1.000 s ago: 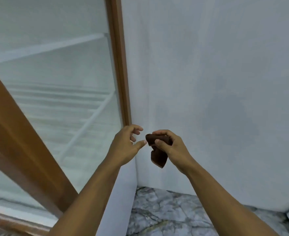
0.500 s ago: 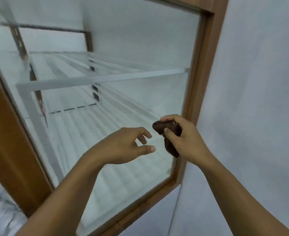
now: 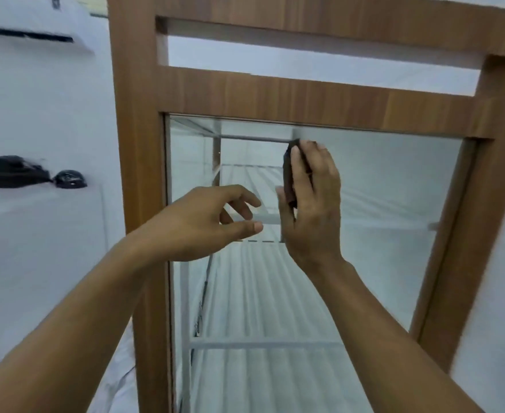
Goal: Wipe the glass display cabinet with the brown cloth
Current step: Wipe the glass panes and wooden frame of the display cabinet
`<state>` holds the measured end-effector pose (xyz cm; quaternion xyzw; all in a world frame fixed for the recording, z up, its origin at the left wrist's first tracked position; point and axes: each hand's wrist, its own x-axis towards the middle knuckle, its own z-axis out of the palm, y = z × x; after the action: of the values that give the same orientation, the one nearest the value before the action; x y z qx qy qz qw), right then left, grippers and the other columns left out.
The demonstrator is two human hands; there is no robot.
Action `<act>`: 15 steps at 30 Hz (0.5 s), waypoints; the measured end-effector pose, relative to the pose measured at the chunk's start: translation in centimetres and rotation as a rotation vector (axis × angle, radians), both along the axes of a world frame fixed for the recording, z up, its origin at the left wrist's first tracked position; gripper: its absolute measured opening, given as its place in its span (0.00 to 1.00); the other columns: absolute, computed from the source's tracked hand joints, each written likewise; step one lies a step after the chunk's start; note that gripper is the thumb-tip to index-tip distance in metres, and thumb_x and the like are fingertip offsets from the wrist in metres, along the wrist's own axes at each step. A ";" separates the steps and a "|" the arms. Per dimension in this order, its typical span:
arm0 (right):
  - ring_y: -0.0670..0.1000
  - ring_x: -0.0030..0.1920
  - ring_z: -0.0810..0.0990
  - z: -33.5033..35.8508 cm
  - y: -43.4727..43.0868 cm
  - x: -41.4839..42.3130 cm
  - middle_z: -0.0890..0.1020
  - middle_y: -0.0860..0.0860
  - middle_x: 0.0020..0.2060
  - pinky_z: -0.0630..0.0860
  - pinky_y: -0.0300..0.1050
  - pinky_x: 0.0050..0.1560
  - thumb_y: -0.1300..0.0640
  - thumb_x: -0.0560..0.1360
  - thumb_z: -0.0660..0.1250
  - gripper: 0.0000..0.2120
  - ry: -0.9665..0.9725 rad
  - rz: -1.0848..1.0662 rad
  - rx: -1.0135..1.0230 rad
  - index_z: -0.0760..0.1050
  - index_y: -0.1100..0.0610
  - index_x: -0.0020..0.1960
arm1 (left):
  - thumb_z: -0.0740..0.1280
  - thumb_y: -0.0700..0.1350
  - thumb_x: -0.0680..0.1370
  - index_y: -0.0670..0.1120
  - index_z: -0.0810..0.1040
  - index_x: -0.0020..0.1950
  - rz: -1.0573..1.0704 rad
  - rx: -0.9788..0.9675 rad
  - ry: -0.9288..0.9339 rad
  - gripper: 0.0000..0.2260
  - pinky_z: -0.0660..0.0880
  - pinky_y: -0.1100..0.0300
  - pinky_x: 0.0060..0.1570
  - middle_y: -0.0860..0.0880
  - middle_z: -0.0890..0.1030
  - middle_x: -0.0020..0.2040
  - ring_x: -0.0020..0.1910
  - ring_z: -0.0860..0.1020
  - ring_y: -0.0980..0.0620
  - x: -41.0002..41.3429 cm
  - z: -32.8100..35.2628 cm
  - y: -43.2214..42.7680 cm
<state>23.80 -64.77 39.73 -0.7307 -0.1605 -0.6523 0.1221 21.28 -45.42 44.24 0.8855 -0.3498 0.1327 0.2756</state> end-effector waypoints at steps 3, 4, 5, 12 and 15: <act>0.57 0.81 0.50 -0.1 2.1 1.1 0.56 0.56 0.80 0.50 0.60 0.80 0.51 0.83 0.57 0.30 0.130 0.010 -0.230 0.52 0.60 0.80 | 0.67 0.56 0.79 0.57 0.77 0.58 0.096 -0.072 -0.218 0.09 0.79 0.60 0.50 0.60 0.79 0.54 0.50 0.80 0.58 0.6 0.3 1.7; 0.56 0.81 0.50 -0.2 1.9 1.3 0.56 0.55 0.80 0.49 0.60 0.80 0.52 0.83 0.56 0.30 0.129 0.003 -0.250 0.50 0.59 0.81 | 0.66 0.53 0.80 0.54 0.78 0.59 0.138 -0.120 -0.386 0.09 0.79 0.60 0.50 0.58 0.79 0.54 0.50 0.79 0.58 1.0 0.2 2.5; 0.56 0.81 0.51 -0.1 1.3 1.4 0.58 0.55 0.80 0.50 0.61 0.80 0.53 0.82 0.56 0.30 0.107 -0.022 -0.212 0.50 0.57 0.80 | 0.65 0.52 0.79 0.51 0.79 0.59 0.176 -0.169 -0.578 0.11 0.79 0.59 0.51 0.54 0.79 0.55 0.51 0.78 0.57 1.4 0.0 3.4; 0.60 0.80 0.51 1.6 5.8 3.1 0.56 0.55 0.78 0.44 0.65 0.79 0.51 0.83 0.56 0.26 -0.044 -0.213 0.088 0.58 0.56 0.80 | 0.62 0.49 0.78 0.42 0.70 0.73 0.296 -0.169 -1.019 0.24 0.51 0.48 0.80 0.44 0.62 0.76 0.79 0.58 0.43 6.4 -1.5 5.9; 0.59 0.80 0.51 0.7 8.7 3.4 0.55 0.53 0.80 0.44 0.65 0.79 0.47 0.84 0.53 0.26 -0.022 -0.251 -0.236 0.57 0.52 0.80 | 0.59 0.45 0.78 0.39 0.64 0.77 0.297 -0.241 -0.983 0.27 0.50 0.48 0.81 0.41 0.61 0.79 0.81 0.55 0.43 6.4 -1.7 5.9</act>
<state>27.17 -56.03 40.42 -0.7470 -0.1447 -0.6470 -0.0484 27.72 -39.48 42.51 0.7208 -0.2908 0.6093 0.1572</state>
